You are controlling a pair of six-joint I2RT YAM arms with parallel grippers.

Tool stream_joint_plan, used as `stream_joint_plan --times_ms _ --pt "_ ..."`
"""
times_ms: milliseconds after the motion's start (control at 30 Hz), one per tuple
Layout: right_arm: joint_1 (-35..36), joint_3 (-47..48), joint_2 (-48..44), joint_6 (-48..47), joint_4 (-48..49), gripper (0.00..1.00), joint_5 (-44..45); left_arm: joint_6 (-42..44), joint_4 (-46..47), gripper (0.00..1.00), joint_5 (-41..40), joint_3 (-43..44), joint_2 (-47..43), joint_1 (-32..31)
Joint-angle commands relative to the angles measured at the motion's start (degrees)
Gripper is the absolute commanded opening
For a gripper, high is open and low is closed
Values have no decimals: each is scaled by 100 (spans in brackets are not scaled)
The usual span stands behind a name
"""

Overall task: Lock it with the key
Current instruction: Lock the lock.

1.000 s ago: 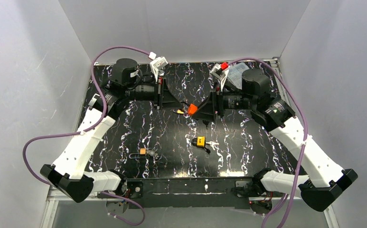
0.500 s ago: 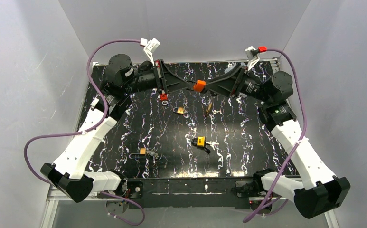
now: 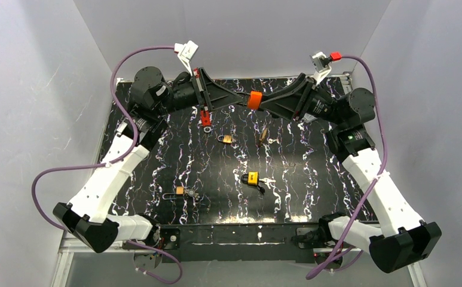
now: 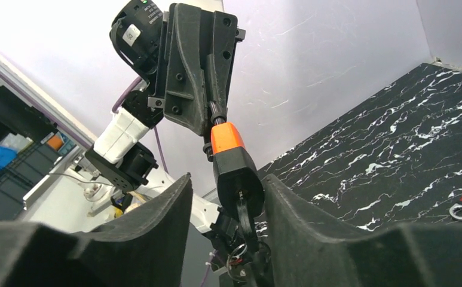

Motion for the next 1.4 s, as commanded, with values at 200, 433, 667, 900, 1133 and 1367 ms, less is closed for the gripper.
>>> stream_joint_plan --times_ms 200,433,667,900,1133,1367 --pt "167 501 -149 -666 -675 39 48 -122 426 0 0 -4 35 -9" --pt "267 593 -66 -672 -854 20 -14 150 101 0 171 -50 -12 -11" --pt "281 471 -111 -385 -650 1 -421 1098 -1134 0 363 222 -123 -9" --pt "293 189 -330 -292 -529 1 -865 1953 -2202 27 396 511 -386 -9" --pt "324 194 -329 -317 -584 1 -808 2149 -2445 29 527 558 -457 -9" --pt "329 136 -411 -133 -527 1 -212 2218 -2250 42 711 374 -628 -9"
